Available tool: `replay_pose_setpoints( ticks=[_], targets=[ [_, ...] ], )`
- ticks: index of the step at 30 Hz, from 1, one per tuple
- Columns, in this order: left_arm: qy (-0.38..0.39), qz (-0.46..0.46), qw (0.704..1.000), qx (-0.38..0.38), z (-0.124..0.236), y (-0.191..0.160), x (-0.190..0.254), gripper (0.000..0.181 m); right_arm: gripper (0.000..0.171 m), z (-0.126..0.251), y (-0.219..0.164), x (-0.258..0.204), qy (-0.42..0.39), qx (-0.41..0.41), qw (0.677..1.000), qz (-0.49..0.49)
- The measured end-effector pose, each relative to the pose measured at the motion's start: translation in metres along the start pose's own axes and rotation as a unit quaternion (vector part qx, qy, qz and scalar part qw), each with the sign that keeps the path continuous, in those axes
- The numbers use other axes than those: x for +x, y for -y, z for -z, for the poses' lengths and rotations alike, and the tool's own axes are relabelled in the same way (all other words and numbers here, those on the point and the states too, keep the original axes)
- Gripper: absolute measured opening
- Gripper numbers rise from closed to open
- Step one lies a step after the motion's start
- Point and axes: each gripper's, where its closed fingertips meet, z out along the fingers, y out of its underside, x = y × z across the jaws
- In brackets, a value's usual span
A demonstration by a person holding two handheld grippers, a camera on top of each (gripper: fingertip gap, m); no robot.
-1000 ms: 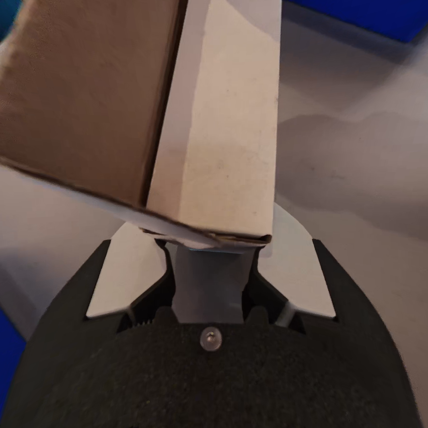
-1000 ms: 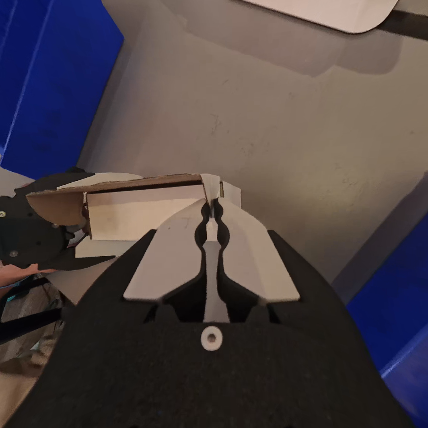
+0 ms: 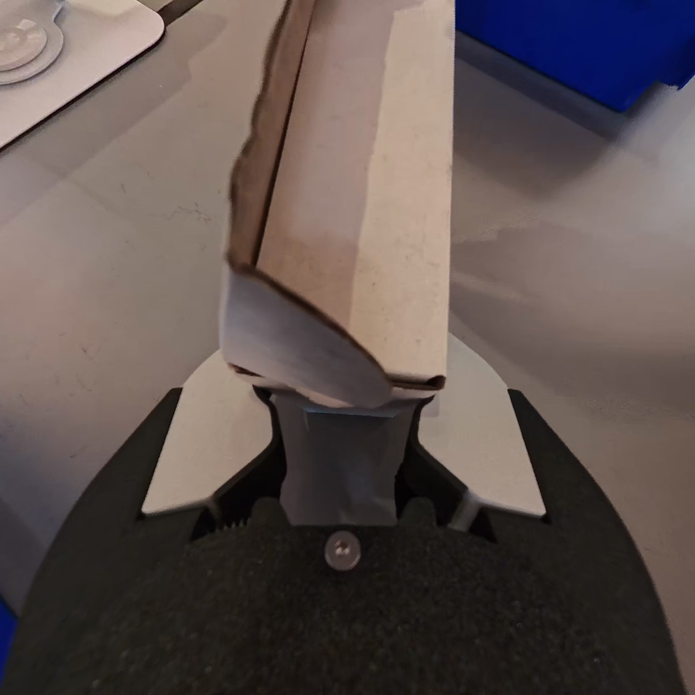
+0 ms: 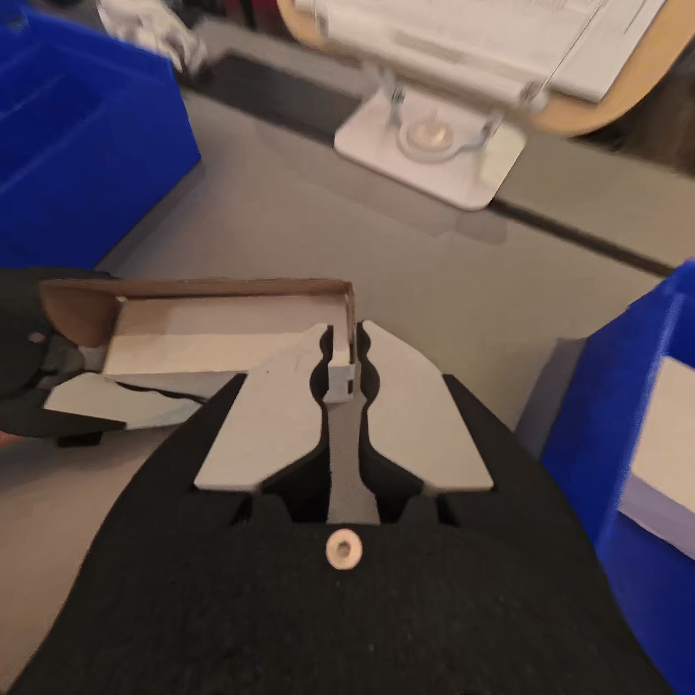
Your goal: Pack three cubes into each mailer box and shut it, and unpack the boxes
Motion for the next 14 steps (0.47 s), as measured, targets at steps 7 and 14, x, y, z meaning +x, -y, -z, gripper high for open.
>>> replay_pose_setpoints(
  ticks=[7,14],
  targets=[
    [0.006,0.006,1.0,0.009,-0.001,0.001,-0.001,0.076,0.014,0.014,0.004,-0.136,0.111,0.011,0.99,0.082],
    [0.006,0.006,1.0,0.017,0.001,0.001,0.0,0.074,0.012,-0.024,-0.018,-0.157,0.115,-0.045,0.989,0.081]
  ],
)
